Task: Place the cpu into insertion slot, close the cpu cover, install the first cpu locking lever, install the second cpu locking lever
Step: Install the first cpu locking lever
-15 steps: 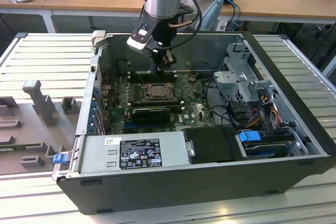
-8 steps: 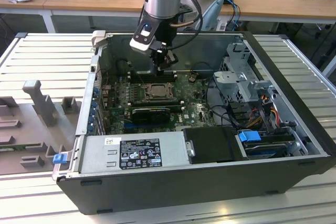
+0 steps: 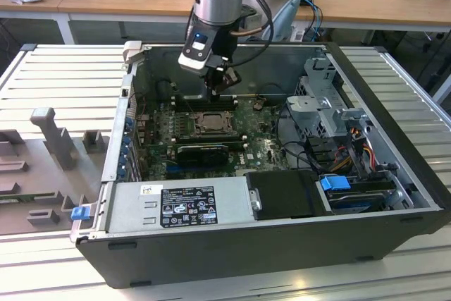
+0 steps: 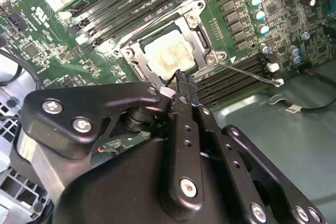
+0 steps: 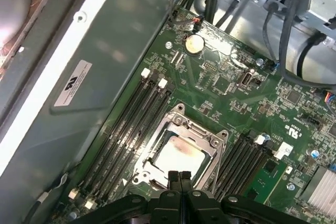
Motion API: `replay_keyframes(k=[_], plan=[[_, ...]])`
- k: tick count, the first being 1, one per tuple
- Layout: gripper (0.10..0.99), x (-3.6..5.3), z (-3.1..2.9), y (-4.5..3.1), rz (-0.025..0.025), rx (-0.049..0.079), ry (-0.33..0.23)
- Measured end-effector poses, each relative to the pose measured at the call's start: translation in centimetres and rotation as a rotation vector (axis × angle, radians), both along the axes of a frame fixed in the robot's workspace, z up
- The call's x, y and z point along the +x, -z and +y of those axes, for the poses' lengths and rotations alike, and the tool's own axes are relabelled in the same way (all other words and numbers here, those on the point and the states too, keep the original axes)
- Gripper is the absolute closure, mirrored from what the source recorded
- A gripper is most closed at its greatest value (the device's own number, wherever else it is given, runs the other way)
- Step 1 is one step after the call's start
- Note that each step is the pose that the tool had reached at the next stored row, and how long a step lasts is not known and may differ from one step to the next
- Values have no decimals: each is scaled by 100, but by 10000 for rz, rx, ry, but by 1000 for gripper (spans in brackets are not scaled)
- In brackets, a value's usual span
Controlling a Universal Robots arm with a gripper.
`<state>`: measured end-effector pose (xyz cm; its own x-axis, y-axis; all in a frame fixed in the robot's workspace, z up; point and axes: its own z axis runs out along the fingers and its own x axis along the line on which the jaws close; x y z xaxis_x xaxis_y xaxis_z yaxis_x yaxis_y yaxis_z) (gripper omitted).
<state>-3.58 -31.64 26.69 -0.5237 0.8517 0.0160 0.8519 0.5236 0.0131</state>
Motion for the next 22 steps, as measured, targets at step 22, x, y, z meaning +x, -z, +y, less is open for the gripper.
replay_keyframes(k=[22], plan=[[980, 1, 0, 0, 0, 0, -2547]])
